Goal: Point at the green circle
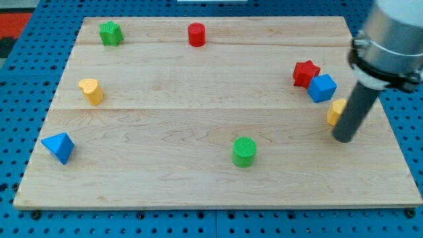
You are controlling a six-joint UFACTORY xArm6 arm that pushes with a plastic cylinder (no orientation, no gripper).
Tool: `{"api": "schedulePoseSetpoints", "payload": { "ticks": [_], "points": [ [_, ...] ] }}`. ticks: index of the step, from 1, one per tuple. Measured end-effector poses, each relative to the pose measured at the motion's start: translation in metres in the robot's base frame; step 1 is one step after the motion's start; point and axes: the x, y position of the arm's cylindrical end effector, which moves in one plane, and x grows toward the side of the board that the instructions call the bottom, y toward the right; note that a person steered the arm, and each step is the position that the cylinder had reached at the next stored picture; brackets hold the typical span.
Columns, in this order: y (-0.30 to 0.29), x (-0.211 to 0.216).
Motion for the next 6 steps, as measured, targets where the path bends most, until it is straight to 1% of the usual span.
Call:
{"api": "schedulePoseSetpoints", "payload": {
  "ticks": [1, 2, 3, 4, 5, 6],
  "points": [
    [0.001, -0.011],
    [-0.017, -0.034],
    [-0.028, -0.041],
    [-0.033, 0.022],
    [-0.093, 0.055],
    [-0.17, 0.045]
  ]
}}
